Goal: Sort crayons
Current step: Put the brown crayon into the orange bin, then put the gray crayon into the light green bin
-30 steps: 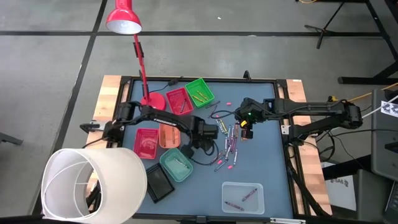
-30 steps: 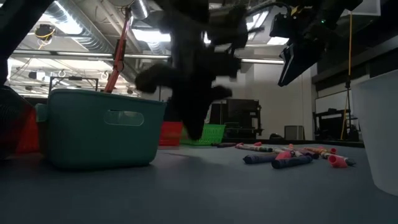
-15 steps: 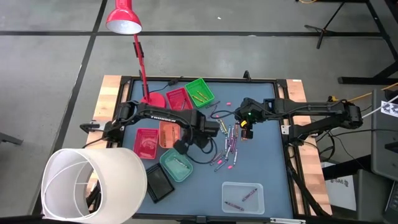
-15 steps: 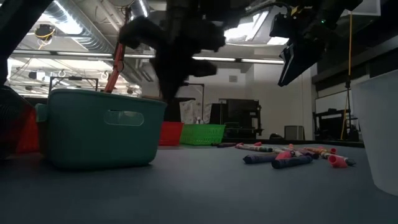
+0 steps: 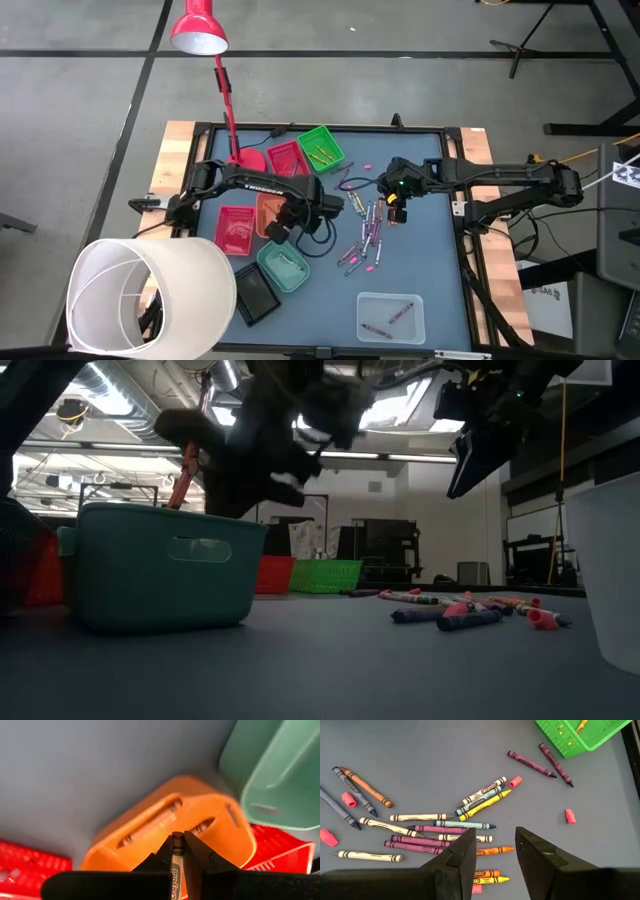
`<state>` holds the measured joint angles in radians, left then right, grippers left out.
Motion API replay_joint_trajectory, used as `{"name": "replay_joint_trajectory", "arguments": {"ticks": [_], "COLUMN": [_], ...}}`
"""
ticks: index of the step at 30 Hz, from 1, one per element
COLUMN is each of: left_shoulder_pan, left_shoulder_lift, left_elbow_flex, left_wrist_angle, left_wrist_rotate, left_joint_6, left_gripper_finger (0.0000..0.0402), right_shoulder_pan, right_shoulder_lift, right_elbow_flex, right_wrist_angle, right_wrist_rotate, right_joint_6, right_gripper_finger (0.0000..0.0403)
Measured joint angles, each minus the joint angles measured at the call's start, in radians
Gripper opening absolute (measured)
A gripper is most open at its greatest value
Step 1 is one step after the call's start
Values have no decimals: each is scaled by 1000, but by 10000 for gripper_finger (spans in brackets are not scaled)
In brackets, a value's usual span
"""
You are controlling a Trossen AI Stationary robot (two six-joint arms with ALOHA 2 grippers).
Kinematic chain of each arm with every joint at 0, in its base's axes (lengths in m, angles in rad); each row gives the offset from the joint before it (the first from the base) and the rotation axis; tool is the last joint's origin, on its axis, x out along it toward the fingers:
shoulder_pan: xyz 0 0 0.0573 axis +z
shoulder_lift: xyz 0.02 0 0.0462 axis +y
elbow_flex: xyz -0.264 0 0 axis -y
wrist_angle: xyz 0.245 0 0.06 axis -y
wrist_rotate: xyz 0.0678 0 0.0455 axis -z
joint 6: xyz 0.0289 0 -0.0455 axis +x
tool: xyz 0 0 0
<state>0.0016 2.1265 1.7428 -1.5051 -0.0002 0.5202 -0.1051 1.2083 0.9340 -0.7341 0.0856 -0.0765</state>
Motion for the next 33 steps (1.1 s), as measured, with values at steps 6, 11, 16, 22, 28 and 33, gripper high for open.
{"name": "replay_joint_trajectory", "arguments": {"ticks": [6,11,16,22,28,33], "left_shoulder_pan": [8,8,8,7,7,7], "left_shoulder_lift": [0,0,0,0,0,0], "left_elbow_flex": [-60,-82,-84,-84,-84,-84], "left_wrist_angle": [-2,2,20,43,31,21], "left_wrist_rotate": [-61,-61,-62,-65,-96,-99], "left_joint_6": [-108,-127,-149,-148,-150,-156], "left_gripper_finger": [5,5,5,49,96,101], "right_shoulder_pan": [0,0,0,0,0,0], "right_shoulder_lift": [0,0,0,0,0,0], "right_elbow_flex": [0,0,0,0,0,0], "right_wrist_angle": [0,0,0,2,2,2], "right_wrist_rotate": [0,0,0,0,0,0], "right_joint_6": [0,0,0,0,0,0], "right_gripper_finger": [134,134,134,134,134,134]}}
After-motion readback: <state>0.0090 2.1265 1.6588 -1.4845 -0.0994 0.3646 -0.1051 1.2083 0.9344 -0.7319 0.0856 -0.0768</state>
